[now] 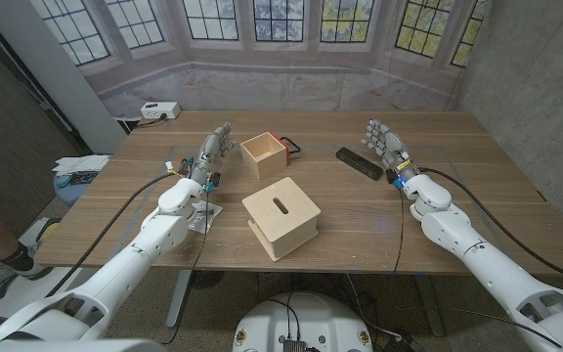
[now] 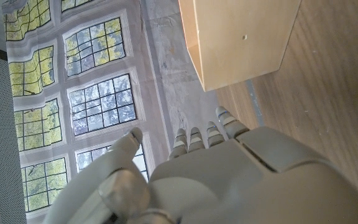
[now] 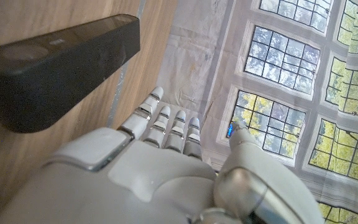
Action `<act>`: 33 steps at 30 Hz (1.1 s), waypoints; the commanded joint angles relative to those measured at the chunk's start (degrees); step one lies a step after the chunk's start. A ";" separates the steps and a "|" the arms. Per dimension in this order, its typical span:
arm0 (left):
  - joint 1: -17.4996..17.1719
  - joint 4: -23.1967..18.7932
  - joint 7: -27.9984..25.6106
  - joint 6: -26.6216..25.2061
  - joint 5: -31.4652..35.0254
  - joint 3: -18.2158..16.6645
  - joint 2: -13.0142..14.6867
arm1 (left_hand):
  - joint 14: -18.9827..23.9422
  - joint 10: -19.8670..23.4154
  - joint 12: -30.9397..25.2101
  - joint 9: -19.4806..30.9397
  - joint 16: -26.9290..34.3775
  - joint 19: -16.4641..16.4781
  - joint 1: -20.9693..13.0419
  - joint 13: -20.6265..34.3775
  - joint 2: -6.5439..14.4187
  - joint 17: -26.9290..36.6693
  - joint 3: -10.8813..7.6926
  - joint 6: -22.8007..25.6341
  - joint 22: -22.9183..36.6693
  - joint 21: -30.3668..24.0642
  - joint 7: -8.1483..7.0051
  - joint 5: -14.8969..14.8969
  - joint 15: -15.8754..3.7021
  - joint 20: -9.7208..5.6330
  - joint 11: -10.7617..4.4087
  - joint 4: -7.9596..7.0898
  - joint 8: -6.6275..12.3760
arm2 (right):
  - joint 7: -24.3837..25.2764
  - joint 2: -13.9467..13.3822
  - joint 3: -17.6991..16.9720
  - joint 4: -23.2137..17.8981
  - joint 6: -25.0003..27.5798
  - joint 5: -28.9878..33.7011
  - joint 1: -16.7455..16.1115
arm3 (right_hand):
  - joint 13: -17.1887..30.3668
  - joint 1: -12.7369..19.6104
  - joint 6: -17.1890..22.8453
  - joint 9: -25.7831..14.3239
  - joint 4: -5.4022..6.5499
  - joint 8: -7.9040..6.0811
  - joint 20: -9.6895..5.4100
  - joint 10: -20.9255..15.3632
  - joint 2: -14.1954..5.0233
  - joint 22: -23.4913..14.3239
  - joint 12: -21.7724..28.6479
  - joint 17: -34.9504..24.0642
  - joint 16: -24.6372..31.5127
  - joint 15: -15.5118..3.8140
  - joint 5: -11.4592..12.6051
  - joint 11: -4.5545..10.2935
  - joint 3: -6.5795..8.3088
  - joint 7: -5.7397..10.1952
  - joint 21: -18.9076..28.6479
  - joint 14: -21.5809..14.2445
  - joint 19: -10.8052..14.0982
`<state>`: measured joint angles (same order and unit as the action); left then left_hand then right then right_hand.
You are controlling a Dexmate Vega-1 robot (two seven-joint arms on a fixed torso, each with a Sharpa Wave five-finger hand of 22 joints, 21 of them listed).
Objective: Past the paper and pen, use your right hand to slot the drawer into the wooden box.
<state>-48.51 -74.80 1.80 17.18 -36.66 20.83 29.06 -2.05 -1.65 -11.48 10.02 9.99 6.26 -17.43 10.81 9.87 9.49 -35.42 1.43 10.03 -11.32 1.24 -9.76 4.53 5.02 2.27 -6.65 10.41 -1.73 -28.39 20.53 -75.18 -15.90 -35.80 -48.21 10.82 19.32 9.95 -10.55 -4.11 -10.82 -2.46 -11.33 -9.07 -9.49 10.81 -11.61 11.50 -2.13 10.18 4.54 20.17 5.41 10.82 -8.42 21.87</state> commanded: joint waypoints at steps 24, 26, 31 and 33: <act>-0.91 0.39 2.84 -0.27 1.69 -2.22 -0.16 | 0.18 0.14 -0.38 0.19 0.29 0.30 -0.98 0.08 -0.06 0.20 -0.70 0.33 0.16 -0.24 0.33 -0.45 0.62 -0.10 0.62 0.62 0.23 | 0.70 1.00 -0.87 -5.65 5.98 12.05 0.76 | 0.27 1.82 0.47 -0.24 -1.29 -0.36 -0.90 -0.45 0.39 -0.31 0.30 0.16 0.25 -2.56 0.26 -0.37 0.68 -0.18 0.20 -0.27 0.23; -0.45 1.02 2.98 -0.09 1.92 -2.11 -0.43 | 0.19 0.12 -0.37 0.19 0.29 0.28 -0.98 0.08 -0.06 0.20 -0.73 0.30 0.16 -0.23 0.33 -0.45 0.64 -0.09 0.66 0.66 0.21 | 1.08 0.13 -0.26 -6.65 6.78 13.28 1.08 | 0.27 1.98 0.47 -0.23 -1.46 -0.35 -0.87 -0.43 0.46 -0.31 0.29 0.21 0.22 -2.52 0.25 -0.40 0.71 -0.19 0.19 -0.23 0.20; 0.22 2.15 3.21 0.23 2.12 -2.02 -1.08 | 0.18 0.14 -0.37 0.19 0.26 0.29 -0.98 0.07 -0.09 0.20 -0.79 0.31 0.16 -0.23 0.30 -0.46 0.60 -0.10 0.59 0.75 0.20 | 1.38 -1.92 1.01 -8.66 8.45 15.24 1.92 | 0.27 2.30 0.39 -0.23 -1.81 -0.32 -0.88 -0.40 0.62 -0.31 0.28 0.29 0.20 -2.45 0.22 -0.46 0.77 -0.23 0.17 -0.23 0.13; 0.49 2.66 3.36 0.36 2.19 -1.96 -1.37 | 0.19 0.13 -0.37 0.19 0.25 0.27 -0.98 0.08 -0.10 0.20 -0.81 0.33 0.16 -0.22 0.29 -0.46 0.58 -0.06 0.75 0.79 0.20 | 1.56 -2.70 1.48 -9.44 9.07 15.91 2.29 | 0.27 2.43 0.39 -0.23 -1.94 -0.32 -0.86 -0.40 0.68 -0.31 0.28 0.32 0.17 -2.42 0.21 -0.41 0.78 -0.26 0.16 -0.19 0.10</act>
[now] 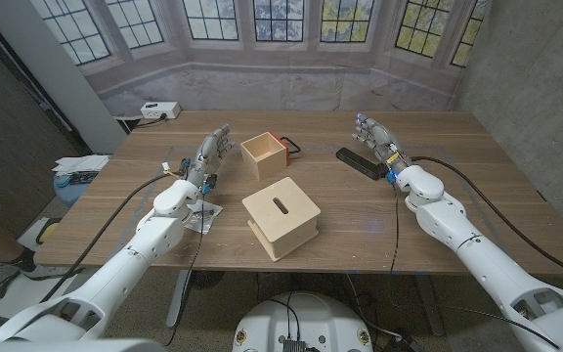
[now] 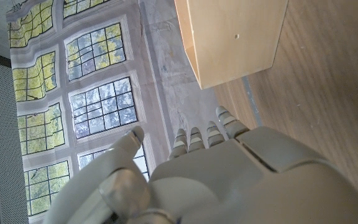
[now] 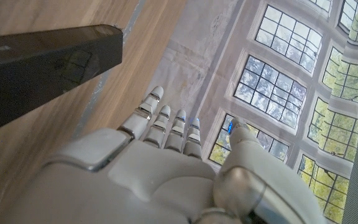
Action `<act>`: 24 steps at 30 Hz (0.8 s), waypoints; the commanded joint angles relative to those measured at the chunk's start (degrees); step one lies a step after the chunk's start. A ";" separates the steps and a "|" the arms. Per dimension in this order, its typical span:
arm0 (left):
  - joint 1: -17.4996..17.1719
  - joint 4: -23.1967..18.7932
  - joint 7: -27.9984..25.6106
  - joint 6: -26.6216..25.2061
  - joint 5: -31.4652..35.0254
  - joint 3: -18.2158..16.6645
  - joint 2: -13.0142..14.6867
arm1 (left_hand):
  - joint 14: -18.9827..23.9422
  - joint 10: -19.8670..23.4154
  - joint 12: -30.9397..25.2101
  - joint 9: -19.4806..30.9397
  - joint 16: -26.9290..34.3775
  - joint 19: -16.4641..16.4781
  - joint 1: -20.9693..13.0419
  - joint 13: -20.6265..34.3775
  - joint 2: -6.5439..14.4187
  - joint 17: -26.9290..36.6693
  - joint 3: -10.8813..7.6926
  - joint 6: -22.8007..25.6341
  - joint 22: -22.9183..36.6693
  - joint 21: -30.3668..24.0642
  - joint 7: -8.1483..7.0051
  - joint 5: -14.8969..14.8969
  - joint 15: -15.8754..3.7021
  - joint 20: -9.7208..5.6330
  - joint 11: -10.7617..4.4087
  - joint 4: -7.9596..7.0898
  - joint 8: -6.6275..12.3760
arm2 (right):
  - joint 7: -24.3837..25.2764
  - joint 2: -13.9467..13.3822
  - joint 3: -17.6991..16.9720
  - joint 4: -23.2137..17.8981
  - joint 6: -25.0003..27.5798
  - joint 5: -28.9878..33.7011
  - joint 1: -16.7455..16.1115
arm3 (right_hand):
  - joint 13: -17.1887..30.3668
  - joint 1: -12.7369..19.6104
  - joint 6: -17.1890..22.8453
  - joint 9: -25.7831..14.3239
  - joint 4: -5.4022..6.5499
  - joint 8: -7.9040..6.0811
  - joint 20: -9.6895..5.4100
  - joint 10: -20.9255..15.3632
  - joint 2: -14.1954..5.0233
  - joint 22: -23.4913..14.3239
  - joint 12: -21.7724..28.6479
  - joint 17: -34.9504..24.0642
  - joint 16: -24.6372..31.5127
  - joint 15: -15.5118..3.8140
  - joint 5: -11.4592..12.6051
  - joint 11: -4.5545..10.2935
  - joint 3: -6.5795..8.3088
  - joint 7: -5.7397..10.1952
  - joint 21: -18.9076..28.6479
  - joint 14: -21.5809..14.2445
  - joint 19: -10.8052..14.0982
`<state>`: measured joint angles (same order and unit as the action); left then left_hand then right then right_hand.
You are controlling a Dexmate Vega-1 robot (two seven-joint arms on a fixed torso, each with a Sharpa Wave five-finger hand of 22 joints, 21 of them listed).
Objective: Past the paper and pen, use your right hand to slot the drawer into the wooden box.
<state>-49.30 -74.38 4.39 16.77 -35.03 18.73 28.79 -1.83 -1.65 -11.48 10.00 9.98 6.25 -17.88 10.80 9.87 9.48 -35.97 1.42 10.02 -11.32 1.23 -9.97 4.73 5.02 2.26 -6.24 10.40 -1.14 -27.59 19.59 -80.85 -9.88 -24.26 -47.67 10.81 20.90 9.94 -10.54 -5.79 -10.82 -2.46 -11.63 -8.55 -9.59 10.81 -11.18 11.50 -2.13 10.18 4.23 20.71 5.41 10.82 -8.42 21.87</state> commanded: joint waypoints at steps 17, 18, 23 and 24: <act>2.21 3.91 1.83 1.84 1.23 0.16 -1.72 | -0.08 0.24 -0.38 0.21 0.15 0.23 -0.80 0.09 -0.18 0.14 -0.52 0.27 0.16 -0.18 0.23 -0.31 0.42 -0.08 0.66 1.08 0.14 | 3.90 -8.86 7.39 -12.78 12.88 9.69 5.23 | 0.25 2.26 0.61 -0.23 -1.81 -0.41 -0.67 -0.50 1.11 -0.19 0.41 0.22 0.05 -2.26 0.10 -0.52 0.38 -1.22 0.16 -0.24 0.07; 2.10 3.77 1.81 1.80 1.24 0.11 -1.63 | -0.06 0.27 -0.39 0.21 0.15 0.23 -0.83 0.09 -0.19 0.13 -0.53 0.27 0.16 -0.18 0.24 -0.31 0.45 -0.12 0.63 1.13 0.14 | 3.80 -9.03 7.73 -12.94 13.19 9.79 5.50 | 0.25 2.50 0.67 -0.23 -2.03 -0.43 -0.70 -0.65 1.20 -0.18 0.47 0.26 0.03 -2.25 0.09 -0.75 0.42 -1.26 0.16 -0.25 0.07; 1.44 2.96 1.77 1.56 1.11 -0.11 -1.17 | -0.05 0.33 -0.41 0.21 0.13 0.25 -0.93 0.10 -0.23 0.11 -0.59 0.31 0.16 -0.18 0.26 -0.32 0.49 -0.08 0.60 1.36 0.15 | 4.06 -9.95 9.68 -13.90 14.13 11.24 6.90 | 0.25 2.98 0.82 -0.22 -2.42 -0.48 -0.69 -0.79 1.32 -0.18 0.50 0.32 0.05 -2.32 0.08 -0.94 0.51 -1.39 0.18 -0.38 0.12; 1.32 2.85 1.73 1.62 1.09 -0.15 -1.15 | -0.06 0.33 -0.41 0.21 0.13 0.26 -0.95 0.10 -0.23 0.11 -0.60 0.33 0.16 -0.18 0.27 -0.33 0.50 -0.09 0.63 1.41 0.15 | 4.13 -10.13 10.08 -14.01 14.08 11.54 7.18 | 0.25 3.05 0.83 -0.22 -2.47 -0.48 -0.71 -0.79 1.34 -0.18 0.50 0.33 0.07 -2.31 0.08 -0.92 0.53 -1.39 0.19 -0.43 0.15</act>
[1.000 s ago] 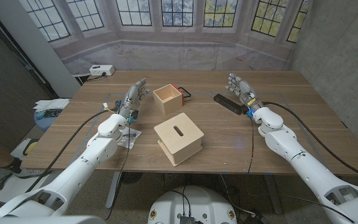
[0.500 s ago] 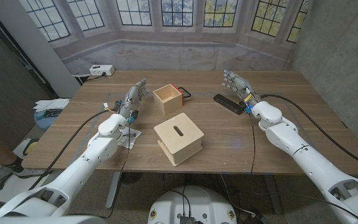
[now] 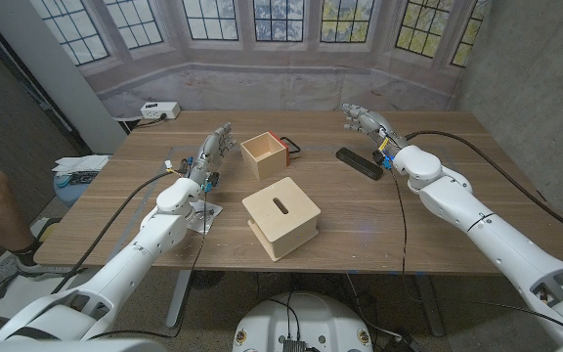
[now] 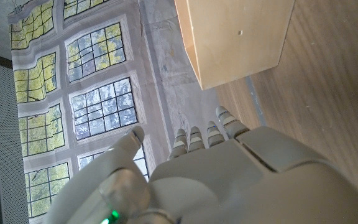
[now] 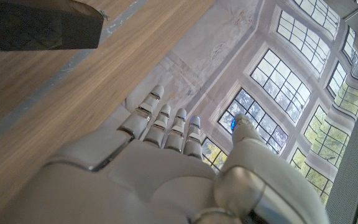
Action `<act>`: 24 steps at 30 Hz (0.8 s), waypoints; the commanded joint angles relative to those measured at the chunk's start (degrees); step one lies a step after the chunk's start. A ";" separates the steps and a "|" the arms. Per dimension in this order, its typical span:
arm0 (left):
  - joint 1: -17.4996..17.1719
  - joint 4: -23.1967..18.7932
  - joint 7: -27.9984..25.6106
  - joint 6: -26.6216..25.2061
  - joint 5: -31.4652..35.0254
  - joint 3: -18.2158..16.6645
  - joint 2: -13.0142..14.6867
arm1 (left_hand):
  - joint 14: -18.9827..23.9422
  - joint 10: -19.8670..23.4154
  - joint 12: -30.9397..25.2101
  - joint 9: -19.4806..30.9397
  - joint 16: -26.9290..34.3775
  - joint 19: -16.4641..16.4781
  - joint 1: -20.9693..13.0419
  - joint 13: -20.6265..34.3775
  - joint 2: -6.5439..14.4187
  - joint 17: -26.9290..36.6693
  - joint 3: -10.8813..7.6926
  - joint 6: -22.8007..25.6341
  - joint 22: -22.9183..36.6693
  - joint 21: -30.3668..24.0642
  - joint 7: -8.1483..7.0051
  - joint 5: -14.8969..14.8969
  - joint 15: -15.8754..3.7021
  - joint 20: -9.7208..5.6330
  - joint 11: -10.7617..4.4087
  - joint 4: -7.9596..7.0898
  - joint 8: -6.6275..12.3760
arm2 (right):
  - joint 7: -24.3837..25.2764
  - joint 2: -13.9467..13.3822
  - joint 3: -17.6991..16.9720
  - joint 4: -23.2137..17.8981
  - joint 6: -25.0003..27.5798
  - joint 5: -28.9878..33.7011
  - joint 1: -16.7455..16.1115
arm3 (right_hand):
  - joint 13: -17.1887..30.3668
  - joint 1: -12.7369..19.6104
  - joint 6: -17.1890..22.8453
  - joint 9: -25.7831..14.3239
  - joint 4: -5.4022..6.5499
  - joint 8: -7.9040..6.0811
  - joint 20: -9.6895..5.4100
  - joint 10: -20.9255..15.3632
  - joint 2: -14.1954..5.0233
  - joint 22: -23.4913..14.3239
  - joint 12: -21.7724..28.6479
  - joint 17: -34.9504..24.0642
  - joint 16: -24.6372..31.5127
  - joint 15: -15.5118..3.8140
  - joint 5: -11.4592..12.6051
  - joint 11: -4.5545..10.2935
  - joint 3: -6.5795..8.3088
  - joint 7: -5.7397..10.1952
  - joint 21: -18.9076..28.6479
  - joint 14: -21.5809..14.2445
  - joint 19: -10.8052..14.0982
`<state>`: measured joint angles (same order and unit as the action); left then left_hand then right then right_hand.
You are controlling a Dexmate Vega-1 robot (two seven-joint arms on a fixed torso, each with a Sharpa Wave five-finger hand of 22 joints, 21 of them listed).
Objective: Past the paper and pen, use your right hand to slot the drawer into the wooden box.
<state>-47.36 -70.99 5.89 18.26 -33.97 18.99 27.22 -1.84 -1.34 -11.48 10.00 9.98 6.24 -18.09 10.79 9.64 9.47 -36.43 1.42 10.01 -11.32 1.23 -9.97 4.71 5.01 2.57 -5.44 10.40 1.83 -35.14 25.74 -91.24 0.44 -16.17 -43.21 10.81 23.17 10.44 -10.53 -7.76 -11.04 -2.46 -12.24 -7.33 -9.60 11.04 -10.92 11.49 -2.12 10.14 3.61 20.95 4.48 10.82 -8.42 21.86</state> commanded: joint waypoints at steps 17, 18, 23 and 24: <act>-3.36 -4.37 -1.92 -0.02 0.28 -0.63 1.26 | -0.09 0.02 -0.38 0.23 0.08 0.25 -1.01 0.12 -0.02 0.08 -0.31 0.49 0.17 -0.17 0.25 -0.35 0.55 -0.06 0.27 1.28 0.18 | 1.15 -6.47 11.08 -8.48 11.00 8.09 9.26 | 0.29 3.25 1.86 -0.23 -1.78 -0.65 0.05 -2.02 0.74 -0.14 0.75 0.20 0.45 -1.81 -0.06 -2.42 0.51 -1.81 0.58 -1.93 1.54; -3.52 -4.59 -2.06 -0.09 0.26 -0.65 1.33 | -0.09 -0.01 -0.37 0.23 0.08 0.26 -1.02 0.12 -0.02 0.08 -0.31 0.49 0.17 -0.18 0.25 -0.35 0.57 -0.04 0.27 1.30 0.18 | 1.02 -6.52 11.51 -8.49 11.21 8.21 9.70 | 0.29 3.33 1.97 -0.23 -1.80 -0.68 -0.04 -2.09 0.76 -0.14 0.76 0.20 0.48 -1.84 -0.06 -2.41 0.51 -1.87 0.63 -2.03 1.69; -4.24 -5.59 -2.73 -0.27 0.29 -0.70 1.63 | -0.09 -0.02 -0.36 0.24 0.08 0.24 -1.08 0.12 -0.03 0.08 -0.35 0.53 0.18 -0.17 0.25 -0.36 0.53 -0.06 0.25 1.46 0.18 | 0.77 -6.48 13.61 -8.54 13.33 9.00 11.96 | 0.31 4.03 2.61 -0.24 -1.93 -0.81 0.03 -2.67 0.87 -0.14 0.87 0.19 0.69 -1.69 -0.09 -3.17 0.53 -2.52 0.76 -2.81 2.36; -4.36 -5.79 -2.81 -0.29 0.31 -0.71 1.72 | -0.08 -0.02 -0.37 0.24 0.08 0.22 -1.08 0.12 -0.03 0.08 -0.36 0.52 0.18 -0.16 0.26 -0.36 0.56 -0.08 0.27 1.48 0.17 | 0.64 -6.44 14.05 -8.37 13.49 9.17 12.43 | 0.31 4.17 2.67 -0.24 -1.96 -0.80 0.08 -2.84 0.90 -0.14 0.91 0.20 0.72 -1.69 -0.10 -3.32 0.54 -2.52 0.80 -2.95 2.55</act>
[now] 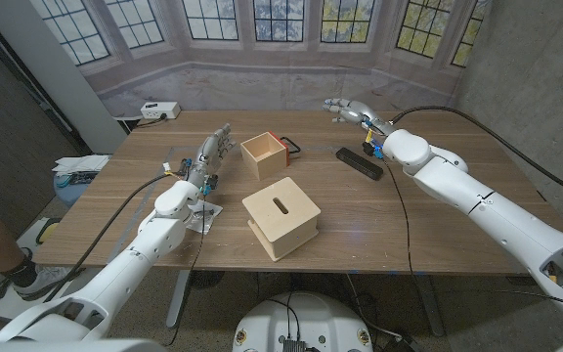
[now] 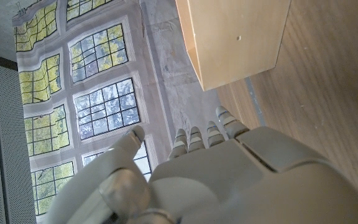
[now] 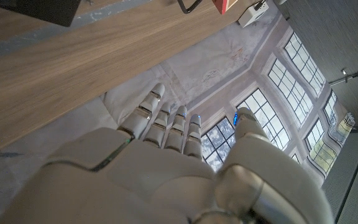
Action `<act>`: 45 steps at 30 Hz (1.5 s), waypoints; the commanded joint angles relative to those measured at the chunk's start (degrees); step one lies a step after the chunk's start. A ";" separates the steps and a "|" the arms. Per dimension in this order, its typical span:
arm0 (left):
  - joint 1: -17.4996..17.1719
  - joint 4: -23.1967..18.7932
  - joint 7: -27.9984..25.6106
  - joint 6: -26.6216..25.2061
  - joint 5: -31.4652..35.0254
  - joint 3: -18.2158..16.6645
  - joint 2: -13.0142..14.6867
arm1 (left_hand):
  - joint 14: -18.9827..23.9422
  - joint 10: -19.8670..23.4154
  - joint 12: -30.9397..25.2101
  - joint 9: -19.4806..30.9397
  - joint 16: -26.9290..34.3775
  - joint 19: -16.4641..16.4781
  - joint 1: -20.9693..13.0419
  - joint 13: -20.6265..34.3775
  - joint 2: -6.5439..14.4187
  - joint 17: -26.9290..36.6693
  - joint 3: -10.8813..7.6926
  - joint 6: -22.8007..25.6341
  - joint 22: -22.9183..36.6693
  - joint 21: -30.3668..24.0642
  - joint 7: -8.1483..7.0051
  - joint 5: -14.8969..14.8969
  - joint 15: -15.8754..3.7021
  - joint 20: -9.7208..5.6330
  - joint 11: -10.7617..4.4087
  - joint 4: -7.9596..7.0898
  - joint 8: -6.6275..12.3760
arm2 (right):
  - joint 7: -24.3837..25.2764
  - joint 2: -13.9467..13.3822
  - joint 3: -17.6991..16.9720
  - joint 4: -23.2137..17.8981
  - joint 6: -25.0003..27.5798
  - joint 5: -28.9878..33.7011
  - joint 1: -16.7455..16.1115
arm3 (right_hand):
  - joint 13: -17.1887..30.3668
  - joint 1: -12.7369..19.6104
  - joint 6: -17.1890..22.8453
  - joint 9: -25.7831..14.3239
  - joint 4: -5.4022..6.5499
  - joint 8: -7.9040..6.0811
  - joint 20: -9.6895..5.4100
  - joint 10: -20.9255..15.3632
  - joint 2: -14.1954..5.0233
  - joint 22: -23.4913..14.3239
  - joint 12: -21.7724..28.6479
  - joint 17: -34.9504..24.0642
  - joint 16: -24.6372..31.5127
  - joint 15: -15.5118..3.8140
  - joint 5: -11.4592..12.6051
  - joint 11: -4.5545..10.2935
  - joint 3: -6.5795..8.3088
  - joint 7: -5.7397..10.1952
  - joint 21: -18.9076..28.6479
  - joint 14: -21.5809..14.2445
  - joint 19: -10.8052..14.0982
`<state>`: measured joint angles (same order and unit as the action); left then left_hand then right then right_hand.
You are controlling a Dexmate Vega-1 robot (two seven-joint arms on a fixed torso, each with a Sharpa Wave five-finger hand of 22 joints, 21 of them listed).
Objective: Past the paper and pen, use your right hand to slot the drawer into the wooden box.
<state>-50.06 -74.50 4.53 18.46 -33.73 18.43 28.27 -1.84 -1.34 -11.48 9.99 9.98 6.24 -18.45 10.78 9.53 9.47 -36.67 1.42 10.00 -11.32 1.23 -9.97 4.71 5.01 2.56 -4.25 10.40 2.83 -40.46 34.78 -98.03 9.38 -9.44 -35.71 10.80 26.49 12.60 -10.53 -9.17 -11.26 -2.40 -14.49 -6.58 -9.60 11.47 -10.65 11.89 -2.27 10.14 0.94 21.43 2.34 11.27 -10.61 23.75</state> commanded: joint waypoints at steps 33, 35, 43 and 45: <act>-4.91 -6.38 -2.45 -0.06 -0.67 -1.30 3.43 | 0.06 0.39 -0.50 0.27 0.13 0.28 -0.90 0.15 0.03 0.11 -0.27 1.46 0.20 -0.19 0.58 -0.36 0.65 0.06 0.38 1.09 0.43 | -1.55 5.40 16.21 -4.09 26.83 9.28 16.44 | 0.61 8.03 6.75 -0.20 -1.14 -1.43 2.30 -7.02 1.66 -0.14 1.64 -0.12 1.57 1.31 -0.03 -5.02 0.59 -5.17 0.95 -7.61 6.31; -5.13 -6.52 -2.62 0.08 -0.67 -1.42 3.54 | 0.08 0.39 -0.49 0.27 0.13 0.26 -0.89 0.16 0.03 0.12 -0.27 1.44 0.21 -0.18 0.63 -0.36 0.66 0.07 0.44 1.11 0.41 | -2.16 5.99 16.81 -3.62 27.32 9.49 17.10 | 0.62 8.19 6.82 -0.21 -1.13 -1.42 2.39 -7.14 1.69 -0.14 1.66 -0.13 1.59 1.40 -0.03 -5.00 0.60 -5.23 0.96 -7.73 6.42; -5.83 -6.90 -2.99 0.43 -0.88 -1.87 3.99 | 0.07 0.41 -0.49 0.28 0.14 0.23 -0.87 0.16 0.04 0.15 -0.27 1.66 0.21 -0.17 0.68 -0.36 0.73 0.12 0.45 1.22 0.44 | -3.17 8.88 18.66 -1.79 30.03 10.37 18.81 | 0.66 8.62 6.89 -0.22 -1.06 -1.32 2.61 -7.19 1.78 -0.15 1.58 -0.17 1.58 1.48 -0.05 -5.03 0.59 -5.42 0.88 -7.96 6.52; -5.94 -6.95 -3.12 0.49 -0.86 -1.94 4.07 | 0.08 0.43 -0.49 0.28 0.14 0.25 -0.89 0.16 0.03 0.14 -0.27 1.66 0.21 -0.17 0.64 -0.36 0.75 0.10 0.43 1.29 0.42 | -3.31 9.41 19.16 -1.28 30.09 10.68 19.13 | 0.68 8.74 6.92 -0.23 -1.04 -1.30 2.68 -7.20 1.79 -0.15 1.55 -0.18 1.56 1.61 -0.06 -4.99 0.59 -5.45 0.86 -7.96 6.55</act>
<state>-55.15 -80.90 1.86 18.42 -34.41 17.00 31.77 -1.63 -1.02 -11.48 9.99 9.98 6.24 -18.87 10.78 9.50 9.46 -36.73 2.56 10.00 -11.32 1.94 -9.97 4.91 5.01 2.88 -3.38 10.59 0.88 -34.29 51.28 -101.29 35.86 -0.17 -19.06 11.35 34.42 19.16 -10.52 -10.12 -12.32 0.40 -21.16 -4.57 -9.61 12.55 -10.67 13.15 -0.91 10.14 -4.05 21.75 -2.98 11.69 -18.26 29.87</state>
